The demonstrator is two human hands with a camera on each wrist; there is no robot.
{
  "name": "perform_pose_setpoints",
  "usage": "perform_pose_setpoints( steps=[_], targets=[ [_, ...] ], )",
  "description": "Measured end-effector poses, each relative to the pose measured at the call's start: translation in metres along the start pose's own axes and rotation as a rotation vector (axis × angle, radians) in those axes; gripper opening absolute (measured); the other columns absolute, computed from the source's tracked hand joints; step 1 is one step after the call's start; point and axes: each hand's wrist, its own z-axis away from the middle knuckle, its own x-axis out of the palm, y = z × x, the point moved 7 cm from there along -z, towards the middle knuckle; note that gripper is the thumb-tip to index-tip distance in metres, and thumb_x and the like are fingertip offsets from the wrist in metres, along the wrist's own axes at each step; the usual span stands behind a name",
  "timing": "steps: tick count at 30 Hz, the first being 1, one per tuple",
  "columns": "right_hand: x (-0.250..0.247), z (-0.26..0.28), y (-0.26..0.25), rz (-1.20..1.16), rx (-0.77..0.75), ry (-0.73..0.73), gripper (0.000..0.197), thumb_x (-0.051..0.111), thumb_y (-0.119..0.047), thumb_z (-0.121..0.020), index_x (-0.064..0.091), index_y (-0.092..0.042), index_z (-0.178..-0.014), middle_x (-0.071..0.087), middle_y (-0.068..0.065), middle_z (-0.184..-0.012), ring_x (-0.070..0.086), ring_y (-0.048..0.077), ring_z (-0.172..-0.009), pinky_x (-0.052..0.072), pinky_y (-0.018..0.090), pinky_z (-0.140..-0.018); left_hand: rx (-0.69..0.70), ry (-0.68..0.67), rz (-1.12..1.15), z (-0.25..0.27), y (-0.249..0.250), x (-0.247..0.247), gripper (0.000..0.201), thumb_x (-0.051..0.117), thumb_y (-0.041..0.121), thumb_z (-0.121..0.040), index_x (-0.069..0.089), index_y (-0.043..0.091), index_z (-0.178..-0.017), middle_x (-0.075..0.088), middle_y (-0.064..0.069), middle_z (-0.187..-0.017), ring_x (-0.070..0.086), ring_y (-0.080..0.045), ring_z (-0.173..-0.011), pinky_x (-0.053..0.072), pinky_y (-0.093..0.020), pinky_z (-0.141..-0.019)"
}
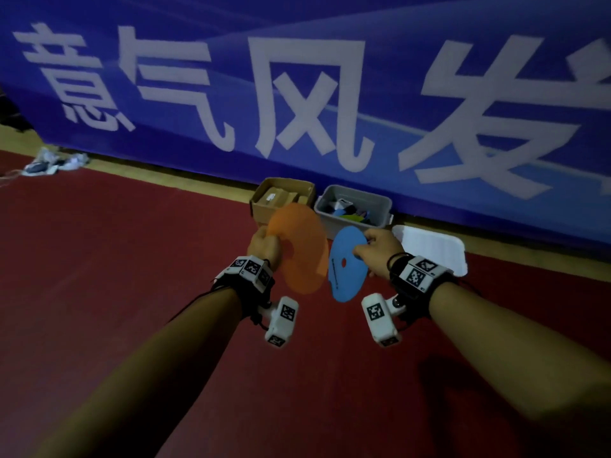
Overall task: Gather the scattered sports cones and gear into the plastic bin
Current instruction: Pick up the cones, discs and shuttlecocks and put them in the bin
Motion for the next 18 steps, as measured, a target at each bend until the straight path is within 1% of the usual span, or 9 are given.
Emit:
perform_pose_setpoints(
  steps=[2, 5, 8, 10, 11, 13, 15, 17, 18],
  targets=[
    [-0.006, -0.048, 0.001, 0.016, 0.027, 0.015, 0.013, 0.063, -0.011, -0.083, 0.065, 0.0, -0.09, 0.061, 0.011, -0.072, 0.056, 0.022, -0.057, 0.045, 0.026, -0.05, -0.008, -0.009, -0.083, -0.037, 0.01, 0.018, 0.032, 0.044, 0.025, -0.068, 0.062, 0.021, -0.094, 0.066, -0.018, -0.101, 0.063, -0.042, -0.092, 0.052, -0.057, -0.086],
    [-0.007, -0.116, 0.005, 0.018, 0.05, 0.0, 0.006, 0.061, -0.01, -0.084, 0.061, -0.008, -0.079, 0.064, 0.012, -0.074, 0.057, 0.022, -0.05, 0.044, 0.025, -0.045, -0.051, -0.052, -0.216, -0.089, 0.024, 0.043, 0.036, 0.045, 0.022, -0.066, 0.06, 0.021, -0.098, 0.065, -0.015, -0.097, 0.062, -0.039, -0.089, 0.054, -0.048, -0.084],
    [-0.006, -0.196, 0.012, -0.02, 0.065, -0.024, 0.005, 0.06, -0.007, -0.086, 0.062, -0.004, -0.087, 0.066, 0.014, -0.077, 0.059, 0.021, -0.053, 0.047, 0.027, -0.043, -0.061, -0.076, -0.25, -0.157, 0.036, 0.075, 0.015, 0.052, 0.016, -0.078, 0.06, 0.02, -0.091, 0.065, -0.016, -0.094, 0.063, -0.038, -0.087, 0.056, -0.055, -0.079],
    [-0.005, -0.241, 0.016, -0.029, 0.071, -0.049, 0.011, 0.058, -0.005, -0.087, 0.064, 0.002, -0.093, 0.066, 0.019, -0.083, 0.06, 0.023, -0.056, 0.05, 0.027, -0.042, -0.091, -0.073, -0.249, -0.2, 0.041, 0.092, 0.013, 0.052, 0.009, -0.083, 0.061, 0.017, -0.085, 0.065, -0.02, -0.098, 0.063, -0.04, -0.09, 0.056, -0.057, -0.078],
    [-0.006, -0.269, 0.018, -0.032, 0.088, -0.067, 0.011, 0.058, -0.004, -0.087, 0.063, 0.003, -0.093, 0.066, 0.021, -0.084, 0.06, 0.025, -0.058, 0.051, 0.028, -0.043, -0.121, -0.077, -0.227, -0.225, 0.047, 0.105, 0.014, 0.051, 0.006, -0.084, 0.062, 0.015, -0.088, 0.064, -0.021, -0.101, 0.062, -0.041, -0.092, 0.056, -0.056, -0.077],
    [-0.011, -0.32, 0.02, -0.023, 0.103, -0.095, 0.006, 0.058, -0.003, -0.085, 0.06, 0.003, -0.086, 0.063, 0.027, -0.084, 0.061, 0.03, -0.062, 0.054, 0.034, -0.047, -0.166, -0.092, -0.198, -0.272, 0.059, 0.132, 0.026, 0.051, 0.004, -0.086, 0.062, 0.01, -0.108, 0.062, -0.021, -0.106, 0.06, -0.042, -0.095, 0.057, -0.049, -0.071],
    [-0.018, -0.374, 0.019, 0.002, 0.125, -0.129, 0.006, 0.057, -0.003, -0.084, 0.055, 0.003, -0.083, 0.058, 0.031, -0.083, 0.06, 0.03, -0.064, 0.054, 0.034, -0.047, -0.189, -0.107, -0.207, -0.317, 0.072, 0.156, 0.036, 0.052, 0.004, -0.087, 0.058, 0.009, -0.123, 0.061, -0.021, -0.109, 0.06, -0.042, -0.095, 0.055, -0.043, -0.063],
    [-0.024, -0.413, 0.018, 0.039, 0.15, -0.142, 0.004, 0.057, -0.002, -0.084, 0.056, 0.001, -0.086, 0.06, 0.03, -0.087, 0.061, 0.032, -0.064, 0.051, 0.031, -0.046, -0.229, -0.126, -0.202, -0.354, 0.077, 0.175, 0.041, 0.053, 0.005, -0.087, 0.056, 0.008, -0.127, 0.061, -0.022, -0.112, 0.06, -0.041, -0.094, 0.054, -0.039, -0.058],
    [-0.025, -0.431, 0.02, 0.052, 0.162, -0.15, 0.005, 0.057, -0.002, -0.084, 0.055, 0.002, -0.085, 0.06, 0.035, -0.091, 0.06, 0.036, -0.065, 0.049, 0.03, -0.047, -0.26, -0.14, -0.188, -0.368, 0.077, 0.184, 0.038, 0.052, 0.004, -0.087, 0.058, 0.008, -0.124, 0.061, -0.023, -0.111, 0.06, -0.04, -0.092, 0.054, -0.039, -0.058]
  ],
)
